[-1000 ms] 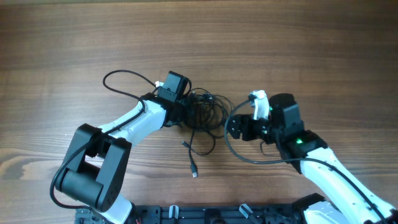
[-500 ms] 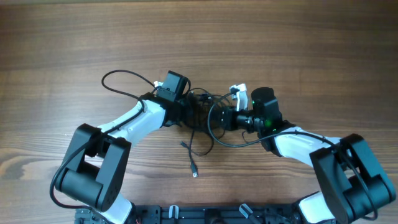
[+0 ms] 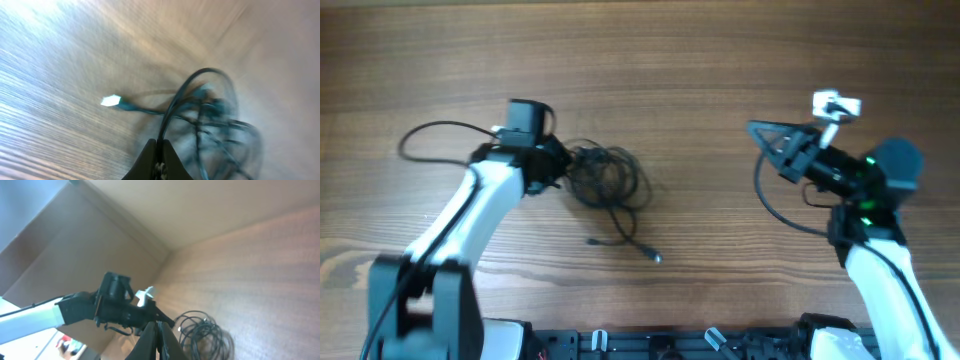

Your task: Untangle cables

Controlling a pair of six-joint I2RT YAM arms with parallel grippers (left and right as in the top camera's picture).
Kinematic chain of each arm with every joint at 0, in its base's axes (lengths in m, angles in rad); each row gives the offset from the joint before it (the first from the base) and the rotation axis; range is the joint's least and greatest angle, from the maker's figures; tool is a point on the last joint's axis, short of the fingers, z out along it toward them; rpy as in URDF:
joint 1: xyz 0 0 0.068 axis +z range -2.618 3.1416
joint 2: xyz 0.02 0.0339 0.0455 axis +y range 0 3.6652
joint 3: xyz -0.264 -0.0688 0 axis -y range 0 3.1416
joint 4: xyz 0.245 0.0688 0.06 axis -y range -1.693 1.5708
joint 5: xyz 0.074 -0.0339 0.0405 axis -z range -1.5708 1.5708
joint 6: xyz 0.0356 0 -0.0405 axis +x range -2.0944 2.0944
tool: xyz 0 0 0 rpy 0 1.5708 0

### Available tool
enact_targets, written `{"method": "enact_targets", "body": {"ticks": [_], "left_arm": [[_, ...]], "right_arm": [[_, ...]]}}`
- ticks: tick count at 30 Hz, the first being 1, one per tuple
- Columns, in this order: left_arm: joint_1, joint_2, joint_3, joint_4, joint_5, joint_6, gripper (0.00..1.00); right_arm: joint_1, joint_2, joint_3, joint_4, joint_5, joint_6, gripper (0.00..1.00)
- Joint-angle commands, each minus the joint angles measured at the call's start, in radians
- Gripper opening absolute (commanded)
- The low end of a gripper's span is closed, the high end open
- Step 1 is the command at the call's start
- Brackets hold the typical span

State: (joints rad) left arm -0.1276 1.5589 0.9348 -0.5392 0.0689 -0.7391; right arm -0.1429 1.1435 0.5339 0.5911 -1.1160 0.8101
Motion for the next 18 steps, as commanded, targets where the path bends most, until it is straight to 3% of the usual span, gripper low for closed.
{"method": "enact_targets", "body": {"ticks": [1,5,7,9,12,15,18], "left_arm": [[0.048,-0.120,-0.005,0.038,0.085,0.001,0.04],[0.050,-0.145,-0.005,0.116,0.270,0.025,0.04],[0.043,-0.145,-0.005,0.193,0.411,0.139,0.04],[0.029,-0.145,-0.005,0.246,0.454,0.246,0.04],[0.027,-0.145,-0.005,0.233,0.454,0.307,0.04],[0.027,-0.145,-0.005,0.196,0.448,0.317,0.04],[0.028,-0.145,-0.005,0.150,0.415,0.317,0.04]], "right_arm": [[-0.032,-0.053,0.003,-0.077,-0.026,0.022,0.05],[-0.013,-0.045,0.003,-0.305,0.031,-0.069,0.10],[0.011,-0.033,0.002,-0.427,0.064,-0.147,0.20],[0.080,-0.013,0.002,-0.531,0.138,-0.253,0.37],[0.221,0.019,0.002,-0.550,0.261,-0.325,0.52],[0.397,0.081,0.002,-0.510,0.510,-0.340,0.65],[0.530,0.167,0.003,-0.420,0.686,-0.337,0.69]]}}
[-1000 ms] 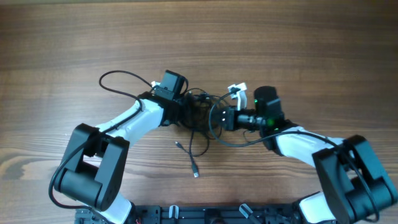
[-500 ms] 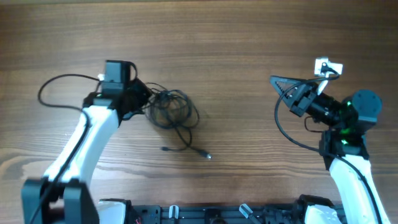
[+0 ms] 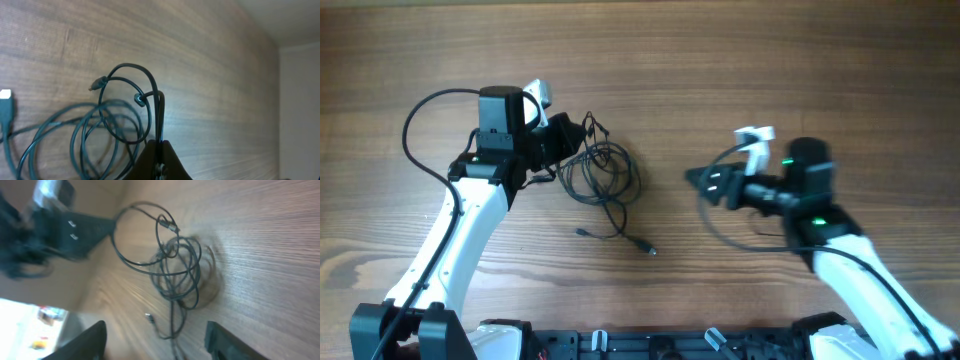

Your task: Untangle cables

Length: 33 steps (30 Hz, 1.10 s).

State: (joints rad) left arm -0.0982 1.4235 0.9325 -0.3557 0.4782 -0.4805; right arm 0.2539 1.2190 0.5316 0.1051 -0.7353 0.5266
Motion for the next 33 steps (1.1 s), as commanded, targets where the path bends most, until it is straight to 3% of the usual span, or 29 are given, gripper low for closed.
{"method": "enact_targets", "body": {"ticks": [1,9,17,24,26,28,33], "left_arm": [[-0.002,-0.010,-0.003,-0.047,-0.004,0.058,0.04],[-0.002,-0.010,-0.003,-0.129,-0.027,0.055,0.04],[-0.002,-0.010,-0.003,-0.244,-0.158,0.054,0.04],[-0.002,-0.010,-0.003,-0.267,-0.192,0.047,0.04],[-0.002,-0.010,-0.003,-0.298,-0.244,0.047,0.04],[-0.002,-0.010,-0.003,-0.332,-0.301,0.040,0.04],[-0.002,0.006,-0.014,-0.360,-0.415,-0.050,0.04]], "right_arm": [[0.171,0.128,0.005,0.111,0.336,-0.051,0.69],[0.303,0.508,0.013,0.538,0.361,0.044,0.67],[0.306,0.787,0.109,0.680,0.293,0.158,0.65],[0.306,0.852,0.206,0.684,0.202,0.183,0.44],[0.306,0.852,0.222,0.702,0.193,0.185,0.28],[0.306,0.852,0.234,0.719,0.161,0.214,0.05],[0.261,0.837,0.237,0.830,-0.047,0.283,0.04]]}}
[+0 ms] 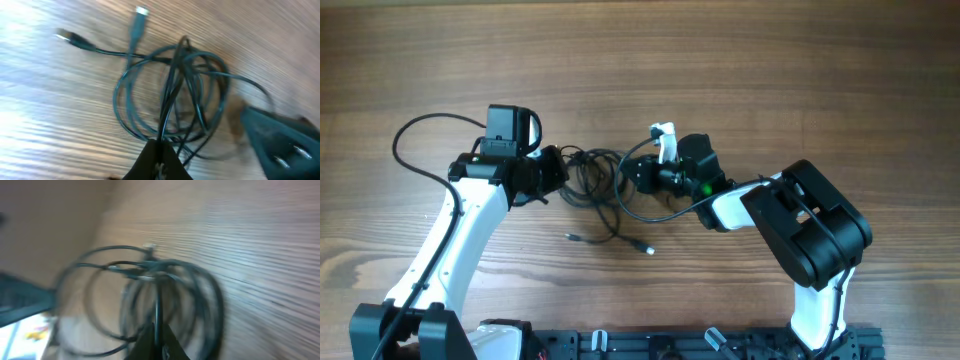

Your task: Untangle cables

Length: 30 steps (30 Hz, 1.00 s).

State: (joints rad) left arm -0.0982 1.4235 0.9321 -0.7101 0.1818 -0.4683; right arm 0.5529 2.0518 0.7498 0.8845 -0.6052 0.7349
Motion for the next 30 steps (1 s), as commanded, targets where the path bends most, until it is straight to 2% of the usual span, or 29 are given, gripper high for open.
{"method": "enact_targets", "body": {"ticks": [1,6,7,11,14,15,17,20,21,23,25,28,30], "left_arm": [[-0.002,0.013,-0.023,-0.006,-0.125,-0.069,0.04],[-0.002,0.042,-0.056,-0.003,-0.147,-0.076,0.04],[-0.002,0.050,-0.063,-0.002,-0.190,-0.117,0.04],[0.013,0.072,-0.069,0.002,-0.364,-0.262,0.04],[0.053,0.072,-0.068,0.037,-0.368,-0.310,0.04],[0.074,0.071,-0.066,0.057,-0.313,-0.311,0.04],[0.116,0.062,-0.059,0.102,-0.109,-0.252,0.04],[0.150,0.037,-0.059,0.195,0.216,-0.069,0.04],[0.159,0.021,-0.059,0.227,0.313,-0.011,0.04],[0.179,-0.013,-0.059,0.248,0.343,0.002,0.04],[0.230,-0.068,-0.059,0.250,0.286,0.002,0.04],[0.310,-0.120,-0.059,0.250,0.238,-0.009,0.04],[0.373,-0.150,-0.059,0.250,0.245,-0.016,0.04]], "right_arm": [[-0.071,-0.013,0.019,0.086,-0.238,0.124,0.04],[-0.227,-0.123,0.019,0.333,-0.452,0.330,0.05],[-0.259,-0.164,0.018,0.377,-0.475,0.358,0.04],[-0.334,-0.307,0.017,0.381,-0.499,0.363,0.05],[-0.374,-0.402,0.017,0.315,-0.504,0.315,0.05],[-0.386,-0.442,0.017,0.233,-0.500,0.263,0.05],[-0.397,-0.502,0.017,0.010,-0.459,0.111,0.05],[-0.397,-0.562,0.017,-0.363,-0.285,-0.137,0.05],[-0.397,-0.585,0.017,-0.516,-0.160,-0.230,0.05],[-0.402,-0.621,0.017,-0.688,0.019,-0.292,0.05],[-0.436,-0.694,0.017,-0.849,0.172,-0.320,0.05],[-0.490,-0.798,0.017,-0.934,0.223,-0.330,0.04],[-0.523,-0.876,0.017,-0.944,0.149,-0.332,0.04]]}}
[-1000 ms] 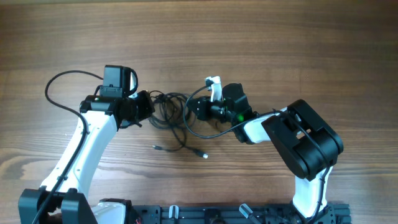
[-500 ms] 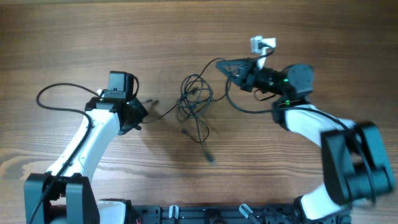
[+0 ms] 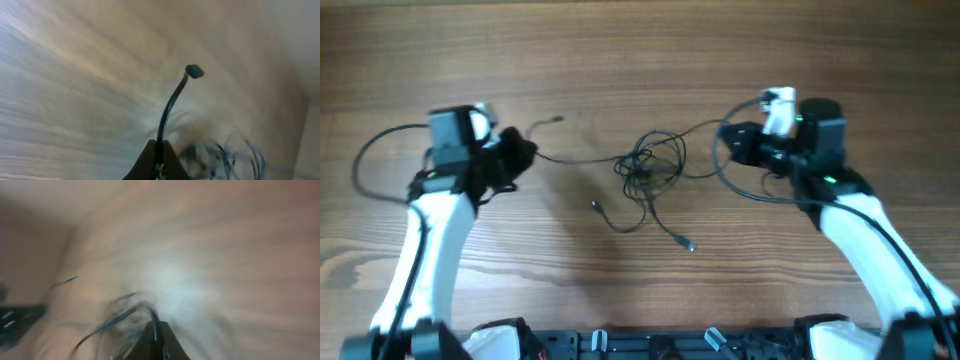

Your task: Untangle cables

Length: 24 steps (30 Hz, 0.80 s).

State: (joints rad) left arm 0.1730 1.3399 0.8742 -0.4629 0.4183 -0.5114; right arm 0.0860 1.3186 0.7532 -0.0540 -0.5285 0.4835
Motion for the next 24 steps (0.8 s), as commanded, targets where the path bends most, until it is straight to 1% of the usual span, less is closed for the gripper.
{"method": "enact_targets", "body": {"ticks": [1,2,4,6,7,9,12,14,17,19,22,24], "left_arm": [[0.128,-0.077,-0.001,0.000,0.022,0.025,0.04],[0.147,-0.084,-0.001,-0.002,0.046,0.026,0.04],[0.161,-0.085,-0.001,-0.008,0.104,0.031,0.04],[0.152,-0.080,-0.002,-0.017,0.175,0.053,0.04],[0.142,-0.079,-0.003,-0.017,0.210,0.069,0.04],[0.095,-0.077,-0.005,-0.009,0.321,0.117,0.04],[-0.011,-0.077,-0.005,0.060,0.448,0.123,0.04],[-0.097,-0.077,-0.005,0.113,0.480,0.123,0.04],[-0.252,-0.077,-0.005,0.171,0.473,0.155,0.04],[-0.335,-0.076,-0.005,0.183,0.418,0.171,0.04],[-0.457,-0.063,-0.005,0.150,0.172,0.119,0.04],[-0.499,-0.042,-0.005,0.118,0.064,0.068,0.04]], "right_arm": [[-0.065,-0.174,0.013,0.002,0.016,-0.080,0.04],[-0.072,-0.222,0.013,0.023,-0.091,-0.080,0.04],[-0.069,-0.283,0.013,0.063,-0.219,-0.068,0.05],[-0.050,-0.338,0.013,0.076,-0.274,-0.021,0.05],[-0.035,-0.352,0.013,0.075,-0.274,-0.014,0.05],[0.030,-0.365,0.009,0.068,-0.264,-0.044,0.05],[0.148,-0.327,0.008,0.037,-0.144,-0.093,0.05],[0.231,-0.281,0.008,0.041,-0.071,-0.105,0.05],[0.343,-0.206,0.008,0.088,-0.031,-0.118,0.05],[0.389,-0.169,0.010,0.130,-0.029,-0.118,0.05],[0.422,-0.150,0.040,0.164,-0.030,-0.123,0.04],[0.418,-0.166,0.082,0.163,-0.033,-0.148,0.04]]}}
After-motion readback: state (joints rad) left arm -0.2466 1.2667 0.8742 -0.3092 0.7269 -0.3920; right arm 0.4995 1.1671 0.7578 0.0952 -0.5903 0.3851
